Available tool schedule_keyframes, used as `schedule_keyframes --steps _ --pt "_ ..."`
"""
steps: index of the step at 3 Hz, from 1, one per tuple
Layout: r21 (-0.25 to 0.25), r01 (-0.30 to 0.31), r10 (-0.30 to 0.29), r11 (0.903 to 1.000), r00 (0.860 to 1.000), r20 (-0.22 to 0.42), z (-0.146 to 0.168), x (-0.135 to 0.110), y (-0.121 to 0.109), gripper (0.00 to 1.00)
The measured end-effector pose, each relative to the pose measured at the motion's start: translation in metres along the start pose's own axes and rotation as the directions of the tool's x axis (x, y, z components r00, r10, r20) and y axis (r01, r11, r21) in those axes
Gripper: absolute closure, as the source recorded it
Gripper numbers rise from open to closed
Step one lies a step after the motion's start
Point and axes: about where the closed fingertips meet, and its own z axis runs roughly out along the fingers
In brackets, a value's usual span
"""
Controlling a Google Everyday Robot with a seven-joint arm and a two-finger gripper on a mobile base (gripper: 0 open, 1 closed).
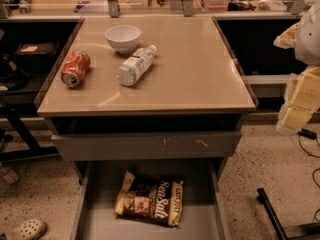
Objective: Pick brown chip bag from middle drawer and place on counter
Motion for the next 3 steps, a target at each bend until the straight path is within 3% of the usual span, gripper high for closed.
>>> schedule_keyframes --steps 2,3 --pt "-0.008 -0.005 0.005 1.0000 1.000 0.003 0.014 -0.004 0.012 0.00" --pt "-0.039 -0.035 0.036 0.9986 0.999 0.037 0.047 -0.026 0.049 0.00"
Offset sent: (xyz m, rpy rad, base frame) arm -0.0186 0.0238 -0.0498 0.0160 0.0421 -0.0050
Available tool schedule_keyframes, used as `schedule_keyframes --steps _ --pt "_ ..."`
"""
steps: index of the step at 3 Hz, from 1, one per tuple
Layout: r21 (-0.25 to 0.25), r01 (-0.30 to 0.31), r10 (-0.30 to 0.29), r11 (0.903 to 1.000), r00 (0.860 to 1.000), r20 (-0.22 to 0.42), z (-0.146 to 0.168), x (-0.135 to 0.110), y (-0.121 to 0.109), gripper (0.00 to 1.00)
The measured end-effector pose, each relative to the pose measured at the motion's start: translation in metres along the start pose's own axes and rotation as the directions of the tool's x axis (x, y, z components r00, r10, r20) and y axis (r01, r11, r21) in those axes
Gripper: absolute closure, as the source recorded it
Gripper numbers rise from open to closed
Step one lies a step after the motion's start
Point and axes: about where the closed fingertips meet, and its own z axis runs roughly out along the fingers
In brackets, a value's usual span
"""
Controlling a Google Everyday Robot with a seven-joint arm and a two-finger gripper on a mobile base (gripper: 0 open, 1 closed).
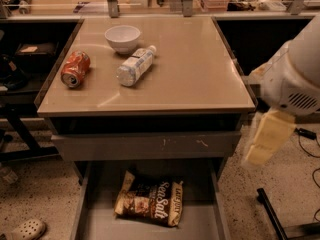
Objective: Pick brown chip bag from middle drawer and place on counter
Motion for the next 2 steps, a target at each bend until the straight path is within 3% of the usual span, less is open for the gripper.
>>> schedule_keyframes --steps 1,2 --pt "-0.079 -0.030 0.033 0.9964 0.999 0.033 0.061 -0.019 0.042 0.00" --pt "-0.126 -0.036 0.039 0.9914 0.999 0.019 0.094 -0.016 0.065 0.00"
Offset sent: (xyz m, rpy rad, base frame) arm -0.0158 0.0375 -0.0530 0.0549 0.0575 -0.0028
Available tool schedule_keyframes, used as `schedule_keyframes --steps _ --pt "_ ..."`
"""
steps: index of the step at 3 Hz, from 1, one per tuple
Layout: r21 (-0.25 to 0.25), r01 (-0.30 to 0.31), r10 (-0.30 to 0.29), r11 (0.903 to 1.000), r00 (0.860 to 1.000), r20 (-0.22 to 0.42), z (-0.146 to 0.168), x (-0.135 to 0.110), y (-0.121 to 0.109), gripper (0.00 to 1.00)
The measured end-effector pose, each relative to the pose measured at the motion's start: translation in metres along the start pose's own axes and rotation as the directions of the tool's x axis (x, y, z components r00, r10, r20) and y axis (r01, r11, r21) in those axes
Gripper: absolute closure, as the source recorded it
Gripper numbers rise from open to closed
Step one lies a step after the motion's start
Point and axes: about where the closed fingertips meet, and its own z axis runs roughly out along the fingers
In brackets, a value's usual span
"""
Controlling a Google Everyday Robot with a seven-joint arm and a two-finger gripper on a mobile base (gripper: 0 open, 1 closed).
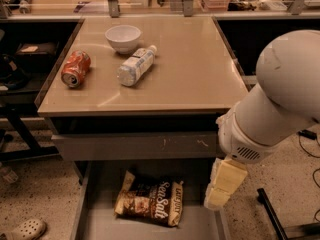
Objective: Pick brown chip bag from middle drawer and place on counter
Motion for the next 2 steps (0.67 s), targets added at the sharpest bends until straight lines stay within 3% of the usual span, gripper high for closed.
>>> schedule_keyframes --steps 1,2 --pt "-0.001 -0.001 0.001 1.0000 1.000 -0.001 0.000 0.001 0.000 0.00" --pt "-0.018 0.002 -0.002 0.9998 1.000 -0.007 0.032 -0.006 0.014 0.00"
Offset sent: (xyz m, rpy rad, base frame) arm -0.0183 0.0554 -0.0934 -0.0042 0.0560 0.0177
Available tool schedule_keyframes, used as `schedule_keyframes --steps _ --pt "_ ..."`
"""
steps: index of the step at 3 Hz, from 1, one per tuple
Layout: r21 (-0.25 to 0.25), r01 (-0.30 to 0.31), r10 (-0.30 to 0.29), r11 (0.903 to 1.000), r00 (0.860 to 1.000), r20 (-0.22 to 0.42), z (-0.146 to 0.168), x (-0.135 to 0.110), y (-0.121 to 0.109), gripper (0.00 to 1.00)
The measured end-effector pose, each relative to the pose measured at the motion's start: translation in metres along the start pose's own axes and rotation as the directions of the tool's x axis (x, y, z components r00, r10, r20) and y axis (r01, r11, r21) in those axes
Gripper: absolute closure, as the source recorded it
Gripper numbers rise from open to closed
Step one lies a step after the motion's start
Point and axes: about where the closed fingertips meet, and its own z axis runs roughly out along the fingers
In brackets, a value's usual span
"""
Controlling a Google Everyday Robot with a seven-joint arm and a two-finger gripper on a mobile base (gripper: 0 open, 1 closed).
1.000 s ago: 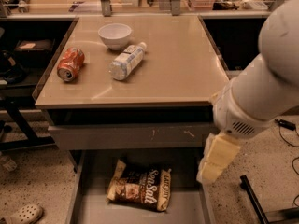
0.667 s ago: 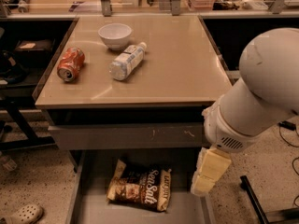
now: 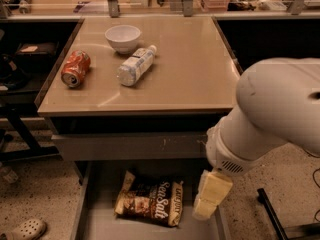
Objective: Pick brown chip bag from middle drawer and place on counter
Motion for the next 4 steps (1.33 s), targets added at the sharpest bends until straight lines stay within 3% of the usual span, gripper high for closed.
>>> schedule_keyframes --steps 1,2,3,4 --pt "-0.057 0.015 -0.014 0.9983 1.000 0.021 0.071 -0.024 0.018 0.00" --pt "-0.065 0.026 -0.021 0.9975 0.997 0.073 0.135 -0.049 0.018 0.00" --pt "-0.066 0.026 -0.022 0.9975 0.997 0.072 0.135 -0.049 0.018 0.00" --pt "-0.085 0.011 -0.002 0.9964 0.995 0.101 0.160 -0.050 0.021 0.00"
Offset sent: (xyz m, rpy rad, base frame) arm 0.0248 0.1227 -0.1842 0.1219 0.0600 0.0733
